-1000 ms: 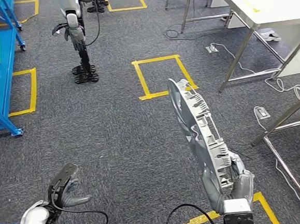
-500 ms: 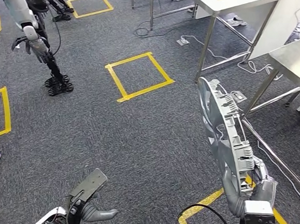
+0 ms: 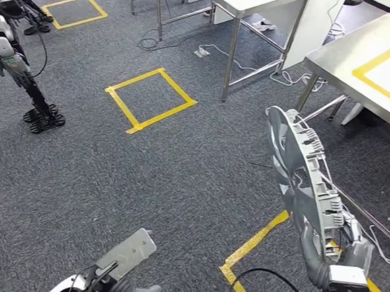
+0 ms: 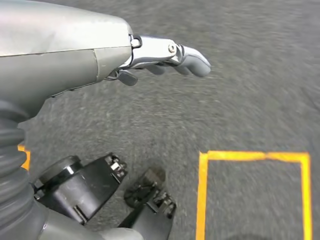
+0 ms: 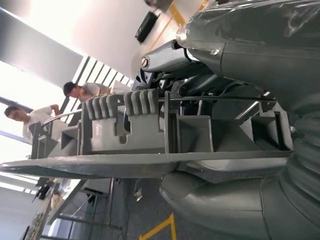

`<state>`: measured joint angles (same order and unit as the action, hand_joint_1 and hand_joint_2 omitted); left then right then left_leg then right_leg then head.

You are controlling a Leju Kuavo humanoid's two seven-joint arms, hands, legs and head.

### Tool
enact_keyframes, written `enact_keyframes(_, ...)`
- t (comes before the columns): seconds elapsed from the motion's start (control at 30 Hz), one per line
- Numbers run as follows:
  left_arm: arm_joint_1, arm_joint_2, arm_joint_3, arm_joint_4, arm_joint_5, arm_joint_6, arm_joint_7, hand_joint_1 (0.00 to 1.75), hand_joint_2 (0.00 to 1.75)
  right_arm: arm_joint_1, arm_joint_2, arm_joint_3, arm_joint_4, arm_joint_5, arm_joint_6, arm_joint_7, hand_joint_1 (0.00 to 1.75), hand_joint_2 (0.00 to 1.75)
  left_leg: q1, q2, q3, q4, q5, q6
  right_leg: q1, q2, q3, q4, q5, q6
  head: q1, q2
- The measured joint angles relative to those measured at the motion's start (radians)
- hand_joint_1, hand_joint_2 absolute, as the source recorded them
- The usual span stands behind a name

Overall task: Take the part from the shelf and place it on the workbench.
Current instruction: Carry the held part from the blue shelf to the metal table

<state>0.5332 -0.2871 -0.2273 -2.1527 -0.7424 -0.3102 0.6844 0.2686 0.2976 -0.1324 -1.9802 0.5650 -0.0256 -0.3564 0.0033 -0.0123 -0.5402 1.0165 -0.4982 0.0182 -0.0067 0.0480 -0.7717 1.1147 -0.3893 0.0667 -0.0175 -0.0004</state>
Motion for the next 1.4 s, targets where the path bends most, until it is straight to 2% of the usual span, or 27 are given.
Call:
enact_keyframes(0.07, 0.022, 0.007, -0.013, -0.027, 0.019, 0.002, -0.02, 0.0, 1.75, 0.0, 0.0, -0.004, 0.0, -0.006, 0.013, -0.004, 1.75, 1.75, 0.0, 0.029, -0.014, 0.0, 0.012, 0.001, -0.003, -0.036, -0.029, 0.131, -0.09, 0.009, 0.003, 0.0)
enact_keyframes(0.1, 0.017, 0.001, 0.005, -0.012, 0.029, 0.018, -0.052, 0.0, 1.75, 0.0, 0.001, -0.005, 0.0, -0.01, 0.022, -0.005, 1.75, 1.75, 0.0, 0.043, -0.021, 0.0, 0.018, -0.001, -0.006, -0.041, -0.031, 0.175, -0.107, 0.013, 0.004, 0.0)
enact_keyframes(0.13, -0.003, -0.008, 0.04, 0.029, 0.037, 0.036, -0.107, 0.0, 1.75, 0.0, 0.001, -0.004, 0.0, -0.013, 0.028, -0.002, 1.75, 1.75, 0.002, 0.057, -0.03, 0.001, 0.024, -0.004, -0.008, -0.045, -0.015, 0.186, -0.106, 0.016, 0.003, 0.0)
enact_keyframes(0.17, -0.037, -0.018, 0.088, 0.092, 0.038, 0.051, -0.172, 0.0, 1.75, 0.0, 0.001, -0.001, -0.001, -0.012, 0.03, 0.001, 1.75, 1.75, 0.005, 0.069, -0.037, 0.001, 0.03, -0.008, -0.01, -0.05, 0.022, 0.157, -0.094, 0.021, 0.003, 0.0)
enact_keyframes(0.23, -0.109, -0.032, 0.19, 0.232, 0.031, 0.066, -0.278, 0.0, 1.75, -0.001, 0.001, 0.009, -0.002, -0.01, 0.027, 0.009, 1.75, 1.75, 0.01, 0.09, -0.049, 0.003, 0.039, -0.021, -0.012, -0.086, 0.136, 0.027, -0.08, 0.03, 0.005, 0.0)
enact_keyframes(0.27, -0.134, -0.036, 0.236, 0.29, 0.029, 0.07, -0.302, 0.0, 1.75, -0.002, 0.001, 0.014, -0.003, -0.008, 0.026, 0.01, 1.75, 1.75, 0.01, 0.1, -0.05, 0.004, 0.041, -0.028, -0.01, -0.104, 0.176, -0.024, -0.076, 0.028, 0.003, 0.0)
enact_keyframes(0.3, -0.148, -0.04, 0.271, 0.334, 0.027, 0.072, -0.312, 0.0, 1.75, -0.003, 0.001, 0.018, -0.004, -0.008, 0.026, 0.011, 1.75, 1.75, 0.009, 0.11, -0.049, 0.007, 0.042, -0.036, -0.008, -0.116, 0.197, -0.055, -0.08, 0.02, 0.0, 0.0)
enact_keyframes(0.33, -0.158, -0.044, 0.298, 0.368, 0.028, 0.075, -0.317, 0.0, 1.75, -0.003, 0.001, 0.021, -0.004, -0.008, 0.025, 0.012, 1.75, 1.75, 0.008, 0.12, -0.046, 0.007, 0.044, -0.043, -0.005, -0.116, 0.197, -0.061, -0.083, 0.007, -0.004, 0.0)
enact_keyframes(0.4, -0.174, -0.051, 0.324, 0.413, 0.031, 0.08, -0.313, 0.0, 1.75, -0.003, 0.001, 0.022, -0.007, -0.008, 0.023, 0.013, 1.75, 1.75, 0.009, 0.135, -0.041, 0.006, 0.046, -0.058, -0.005, -0.095, 0.186, -0.064, -0.078, -0.018, -0.01, 0.0)
enact_keyframes(0.47, -0.182, -0.056, 0.336, 0.437, 0.034, 0.083, -0.307, 0.0, 1.75, -0.003, 0.002, 0.023, -0.01, -0.008, 0.022, 0.013, 1.75, 1.75, 0.013, 0.103, -0.051, 0.034, 0.018, -0.069, -0.007, -0.072, 0.181, -0.067, -0.07, -0.035, -0.013, 0.0)
enact_keyframes(0.53, -0.185, -0.058, 0.349, 0.456, 0.037, 0.084, -0.304, 0.0, 1.75, -0.003, 0.002, 0.025, -0.012, -0.007, 0.023, 0.013, 1.75, 1.75, 0.013, 0.045, -0.1, 0.142, -0.049, -0.073, -0.007, -0.048, 0.173, -0.068, -0.061, -0.047, -0.018, 0.0)
enact_keyframes(0.57, -0.185, -0.058, 0.355, 0.465, 0.037, 0.084, -0.303, 0.0, 1.75, -0.003, 0.002, 0.026, -0.012, -0.007, 0.023, 0.013, 1.75, 1.75, 0.012, 0.029, -0.132, 0.209, -0.079, -0.072, -0.005, -0.034, 0.169, -0.068, -0.058, -0.051, -0.02, 0.0)
enact_keyframes(0.6, -0.186, -0.058, 0.361, 0.473, 0.039, 0.084, -0.301, 0.0, 1.75, -0.003, 0.002, 0.026, -0.012, -0.007, 0.024, 0.013, 1.75, 1.75, 0.01, 0.021, -0.158, 0.259, -0.093, -0.069, -0.003, -0.019, 0.164, -0.068, -0.055, -0.053, -0.022, 0.0)
enact_keyframes(0.67, -0.188, -0.059, 0.369, 0.486, 0.044, 0.084, -0.293, 0.0, 1.75, -0.003, 0.002, 0.026, -0.012, -0.007, 0.026, 0.013, 1.75, 1.75, 0.006, 0.016, -0.169, 0.273, -0.07, -0.06, 0.001, 0.007, 0.159, -0.068, -0.051, -0.054, -0.022, 0.0)
enact_keyframes(0.73, -0.19, -0.061, 0.373, 0.491, 0.049, 0.084, -0.287, 0.0, 1.75, -0.003, 0.002, 0.026, -0.011, -0.007, 0.028, 0.013, 1.75, 1.75, 0.003, 0.014, -0.156, 0.244, -0.041, -0.055, 0.003, 0.02, 0.158, -0.068, -0.049, -0.054, -0.022, 0.0)
enact_keyframes(0.83, -0.191, -0.061, 0.376, 0.495, 0.049, 0.084, -0.286, 0.0, 1.75, -0.003, 0.002, 0.026, -0.011, -0.007, 0.029, 0.013, 1.75, 1.75, 0.002, 0.012, -0.143, 0.218, -0.026, -0.052, 0.003, 0.025, 0.158, -0.068, -0.049, -0.054, -0.022, 0.0)
enact_keyframes(0.9, -0.2, -0.061, 0.399, 0.511, 0.052, 0.078, -0.299, 0.0, 1.75, -0.002, 0.002, 0.026, -0.012, -0.008, 0.032, 0.012, 1.75, 1.75, -0.002, -0.02, -0.079, 0.099, 0.003, -0.034, 0.004, 0.053, 0.156, -0.065, -0.049, -0.046, -0.023, 0.0)
enact_keyframes(0.97, -0.21, -0.063, 0.427, 0.529, 0.06, 0.07, -0.317, 0.0, 1.75, -0.001, 0.002, 0.025, -0.013, -0.009, 0.036, 0.009, 1.75, 1.75, -0.005, -0.037, -0.017, -0.011, 0.012, -0.014, 0.004, 0.079, 0.156, -0.06, -0.047, -0.031, -0.026, 0.0)
enact_keyframes(1.0, -0.212, -0.064, 0.434, 0.533, 0.064, 0.07, -0.322, 0.0, 1.75, 0.0, 0.002, 0.025, -0.014, -0.009, 0.038, 0.007, 1.75, 1.75, -0.004, -0.025, -0.008, -0.019, 0.005, -0.01, 0.005, 0.07, 0.156, -0.053, -0.05, -0.025, -0.027, 0.0)
enact_keyframes(1.07, -0.209, -0.065, 0.441, 0.536, 0.071, 0.074, -0.325, 0.0, 1.75, -0.001, 0.002, 0.026, -0.017, -0.011, 0.041, 0.004, 1.75, 1.75, -0.003, -0.004, 0.012, -0.021, 0.0, -0.001, 0.007, 0.02, 0.127, 0.005, -0.081, -0.019, -0.021, 0.0)
enact_keyframes(1.13, -0.205, -0.066, 0.449, 0.541, 0.075, 0.078, -0.325, 0.0, 1.75, -0.001, 0.002, 0.026, -0.017, -0.011, 0.043, 0.002, 1.75, 1.75, -0.003, 0.018, 0.031, -0.021, -0.012, -0.002, 0.006, -0.025, 0.055, 0.13, -0.124, -0.014, -0.016, 0.0)
enact_keyframes(1.2, -0.203, -0.067, 0.456, 0.549, 0.077, 0.082, -0.325, 0.0, 1.75, 0.0, 0.002, 0.026, -0.017, -0.011, 0.043, 0.003, 1.75, 1.75, -0.001, 0.041, 0.055, -0.021, -0.032, -0.008, 0.002, -0.04, -0.007, 0.2, -0.142, -0.006, -0.015, 0.0)
enact_keyframes(1.23, -0.203, -0.068, 0.459, 0.553, 0.078, 0.083, -0.325, 0.0, 1.75, 0.001, 0.002, 0.026, -0.016, -0.011, 0.043, 0.003, 1.75, 1.75, 0.001, 0.052, 0.071, -0.021, -0.045, -0.012, 0.0, -0.045, -0.016, 0.184, -0.133, -0.001, -0.015, 0.0)
enact_keyframes(1.27, -0.203, -0.068, 0.462, 0.558, 0.079, 0.084, -0.325, 0.0, 1.75, 0.001, 0.002, 0.025, -0.016, -0.011, 0.043, 0.003, 1.75, 1.75, 0.004, 0.063, 0.089, -0.021, -0.06, -0.016, -0.002, -0.053, -0.01, 0.135, -0.11, 0.001, -0.015, 0.0)
enact_keyframes(1.3, -0.204, -0.069, 0.466, 0.562, 0.08, 0.084, -0.325, 0.0, 1.75, 0.001, 0.002, 0.025, -0.016, -0.011, 0.043, 0.002, 1.75, 1.75, 0.005, 0.075, 0.108, -0.022, -0.077, -0.022, -0.002, -0.075, 0.002, 0.073, -0.063, 0.002, -0.014, 0.0)
enact_keyframes(1.33, -0.204, -0.07, 0.47, 0.567, 0.081, 0.084, -0.326, 0.0, 1.75, 0.0, 0.002, 0.025, -0.015, -0.011, 0.044, 0.002, 1.75, 1.75, 0.004, 0.086, 0.127, -0.022, -0.096, -0.028, 0.0, -0.102, 0.011, 0.021, -0.017, 0.0, -0.012, 0.0)
enact_keyframes(1.4, -0.205, -0.07, 0.478, 0.574, 0.082, 0.084, -0.327, 0.0, 1.75, 0.001, 0.002, 0.026, -0.013, -0.011, 0.045, 0.001, 1.75, 1.75, -0.001, 0.106, 0.159, -0.035, -0.122, -0.042, 0.005, -0.133, 0.025, -0.025, 0.034, -0.02, -0.012, 0.0)
